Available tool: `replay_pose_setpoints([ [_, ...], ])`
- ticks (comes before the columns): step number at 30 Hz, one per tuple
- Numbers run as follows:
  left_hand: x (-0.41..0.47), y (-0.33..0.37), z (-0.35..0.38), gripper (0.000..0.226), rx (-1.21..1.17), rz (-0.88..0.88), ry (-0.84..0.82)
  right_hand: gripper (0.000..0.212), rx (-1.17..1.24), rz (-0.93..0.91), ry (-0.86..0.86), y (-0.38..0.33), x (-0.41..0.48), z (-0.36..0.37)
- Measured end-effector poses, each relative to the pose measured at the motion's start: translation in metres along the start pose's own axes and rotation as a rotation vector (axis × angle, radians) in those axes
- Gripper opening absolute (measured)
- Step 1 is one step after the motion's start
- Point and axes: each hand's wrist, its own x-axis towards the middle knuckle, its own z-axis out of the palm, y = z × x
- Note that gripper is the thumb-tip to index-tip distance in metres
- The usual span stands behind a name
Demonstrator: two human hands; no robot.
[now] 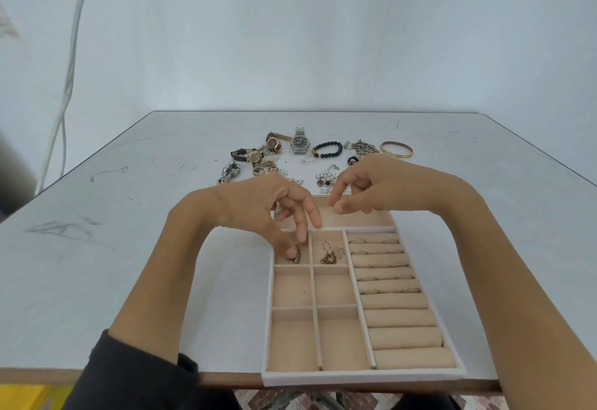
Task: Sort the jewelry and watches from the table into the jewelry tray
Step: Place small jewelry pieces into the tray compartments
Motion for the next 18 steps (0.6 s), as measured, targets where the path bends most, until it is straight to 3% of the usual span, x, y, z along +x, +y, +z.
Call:
replay_pose_setpoints([
  [10, 0.0, -0.006, 0.0, 0.044, 0.054, -0.036, 0.147, 0.007, 0.029, -0.018, 0.016, 0.001, -0.001, -0.002],
  [18, 0.001, -0.003, 0.004, 0.048, 0.118, -0.067, 0.121, 0.008, 0.003, -0.121, -0.153, -0.014, -0.001, 0.011],
])
